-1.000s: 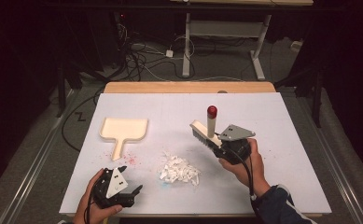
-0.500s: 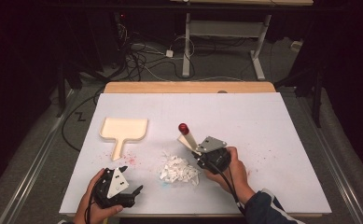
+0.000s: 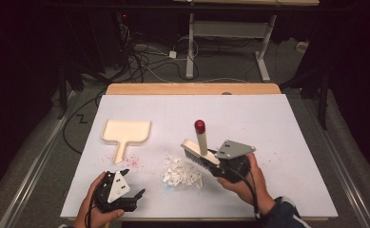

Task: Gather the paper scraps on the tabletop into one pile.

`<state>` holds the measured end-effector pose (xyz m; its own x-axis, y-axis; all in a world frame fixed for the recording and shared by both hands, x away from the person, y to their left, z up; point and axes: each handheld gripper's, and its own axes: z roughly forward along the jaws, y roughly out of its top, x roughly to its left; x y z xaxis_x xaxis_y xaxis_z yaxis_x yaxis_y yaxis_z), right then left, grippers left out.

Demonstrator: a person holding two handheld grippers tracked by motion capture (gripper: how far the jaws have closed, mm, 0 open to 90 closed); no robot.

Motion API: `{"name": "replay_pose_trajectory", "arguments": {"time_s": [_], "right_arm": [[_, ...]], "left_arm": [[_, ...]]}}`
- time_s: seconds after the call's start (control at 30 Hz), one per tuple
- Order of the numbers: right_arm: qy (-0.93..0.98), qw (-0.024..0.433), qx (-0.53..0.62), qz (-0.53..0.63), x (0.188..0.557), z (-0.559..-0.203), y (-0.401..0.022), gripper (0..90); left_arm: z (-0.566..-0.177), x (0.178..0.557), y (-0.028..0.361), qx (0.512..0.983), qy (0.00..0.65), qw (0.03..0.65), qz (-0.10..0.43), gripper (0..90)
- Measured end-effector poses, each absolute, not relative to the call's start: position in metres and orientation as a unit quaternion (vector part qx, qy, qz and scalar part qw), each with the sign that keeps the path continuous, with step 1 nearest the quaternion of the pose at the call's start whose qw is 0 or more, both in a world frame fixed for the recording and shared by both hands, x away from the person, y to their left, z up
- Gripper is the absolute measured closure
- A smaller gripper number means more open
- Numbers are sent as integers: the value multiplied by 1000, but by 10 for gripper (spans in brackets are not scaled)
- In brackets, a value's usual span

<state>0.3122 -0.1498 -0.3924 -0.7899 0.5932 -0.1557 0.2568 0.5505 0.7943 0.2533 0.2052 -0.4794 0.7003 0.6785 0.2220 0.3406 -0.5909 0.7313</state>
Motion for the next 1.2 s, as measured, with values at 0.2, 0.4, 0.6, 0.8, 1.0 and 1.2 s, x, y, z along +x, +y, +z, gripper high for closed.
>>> {"name": "replay_pose_trajectory", "arguments": {"time_s": [0.2,0.4,0.6,0.8,1.0,1.2], "right_arm": [[862,200,242,399,292,-390,-195,680],[876,186,239,376,275,-397,-222,680],[896,129,204,373,260,-405,-213,681],[901,128,183,372,262,-414,-186,682],[894,134,184,387,277,-423,-162,682],[873,131,196,426,284,-417,-156,682]], "left_arm": [[-479,253,205,859,296,335,251,169],[-479,253,204,857,297,338,252,170],[-479,252,204,857,297,337,253,169],[-480,253,205,858,297,337,249,169],[-481,255,203,858,297,339,247,169],[-481,256,203,860,295,337,246,169]]}}
